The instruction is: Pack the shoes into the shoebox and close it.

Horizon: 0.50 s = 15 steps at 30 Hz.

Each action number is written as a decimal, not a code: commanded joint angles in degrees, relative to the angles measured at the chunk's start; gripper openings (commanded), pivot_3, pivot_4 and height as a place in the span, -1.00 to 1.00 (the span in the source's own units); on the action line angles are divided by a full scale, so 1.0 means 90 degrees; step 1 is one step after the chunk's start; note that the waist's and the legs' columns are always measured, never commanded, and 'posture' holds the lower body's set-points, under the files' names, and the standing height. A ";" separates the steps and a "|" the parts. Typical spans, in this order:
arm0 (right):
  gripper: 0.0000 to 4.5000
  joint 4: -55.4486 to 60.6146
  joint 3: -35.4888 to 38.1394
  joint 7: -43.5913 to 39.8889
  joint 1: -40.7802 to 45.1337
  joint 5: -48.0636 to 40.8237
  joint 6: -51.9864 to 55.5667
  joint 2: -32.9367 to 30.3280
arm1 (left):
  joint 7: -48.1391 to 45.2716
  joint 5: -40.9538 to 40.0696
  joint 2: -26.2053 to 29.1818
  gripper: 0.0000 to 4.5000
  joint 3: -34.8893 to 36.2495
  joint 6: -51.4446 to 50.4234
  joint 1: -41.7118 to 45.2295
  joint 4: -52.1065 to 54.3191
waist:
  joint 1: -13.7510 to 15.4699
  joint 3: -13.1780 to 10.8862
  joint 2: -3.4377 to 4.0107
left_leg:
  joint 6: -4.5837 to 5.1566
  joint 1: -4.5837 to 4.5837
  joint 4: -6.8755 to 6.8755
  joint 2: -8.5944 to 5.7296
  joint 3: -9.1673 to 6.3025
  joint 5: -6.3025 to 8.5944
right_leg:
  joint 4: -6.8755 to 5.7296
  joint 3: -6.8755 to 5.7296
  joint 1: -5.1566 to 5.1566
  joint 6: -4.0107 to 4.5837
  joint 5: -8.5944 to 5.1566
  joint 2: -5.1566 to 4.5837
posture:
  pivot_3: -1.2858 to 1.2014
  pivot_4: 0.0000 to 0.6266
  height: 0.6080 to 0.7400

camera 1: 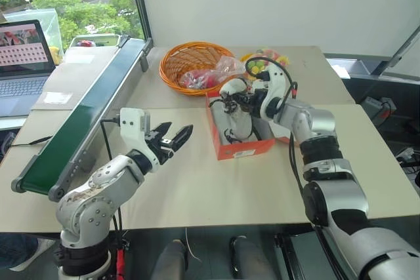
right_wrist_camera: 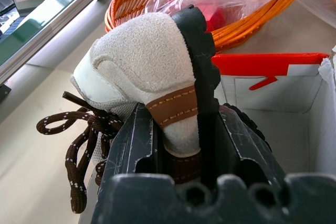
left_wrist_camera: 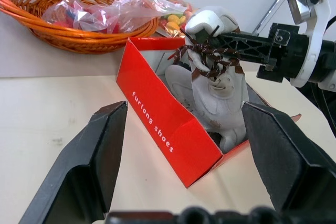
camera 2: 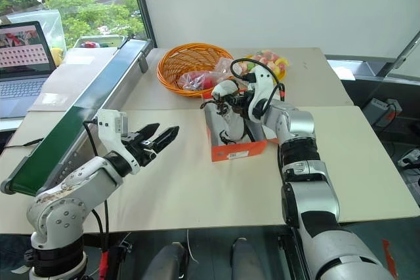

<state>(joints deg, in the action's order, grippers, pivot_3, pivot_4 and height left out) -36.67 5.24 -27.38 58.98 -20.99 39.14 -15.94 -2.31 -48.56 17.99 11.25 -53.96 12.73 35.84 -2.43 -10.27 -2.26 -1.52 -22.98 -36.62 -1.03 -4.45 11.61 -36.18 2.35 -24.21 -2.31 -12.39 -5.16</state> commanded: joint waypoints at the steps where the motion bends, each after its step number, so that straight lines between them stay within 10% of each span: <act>1: -0.58 0.0435 0.0119 -0.0183 0.0842 -0.0125 0.0345 -0.0199 | 0.0010 0.0073 -0.0080 0.64 -0.0098 0.0238 -0.0113 0.0287 | -0.0019 -0.0004 0.0006 | 0.0000 -0.0002 0.0000 0.0000 0.0000 0.0000 | -0.0001 0.0001 -0.0004 0.0000 0.0000 0.0000 | 0.03 -0.52 1.00; 15: -0.58 0.0771 0.0366 -0.0149 0.1106 -0.0471 0.1247 0.0189 | 0.0055 0.0272 -0.0166 0.64 -0.0226 0.0426 -0.0095 0.0208 | -0.0004 -0.0006 0.0010 | 0.0001 -0.0008 0.0000 0.0001 -0.0001 0.0001 | 0.0001 -0.0002 -0.0005 0.0000 0.0001 0.0000 | 0.03 -0.52 1.00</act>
<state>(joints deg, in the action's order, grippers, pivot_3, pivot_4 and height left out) -32.85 7.43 -28.67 69.04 -23.92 50.12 -14.02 -1.76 -46.33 16.16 9.07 -51.25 11.42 35.83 -2.47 -10.32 -2.17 -1.51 -23.06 -36.63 -1.03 -4.47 11.61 -36.17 2.34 -24.26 -2.32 -12.38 -5.16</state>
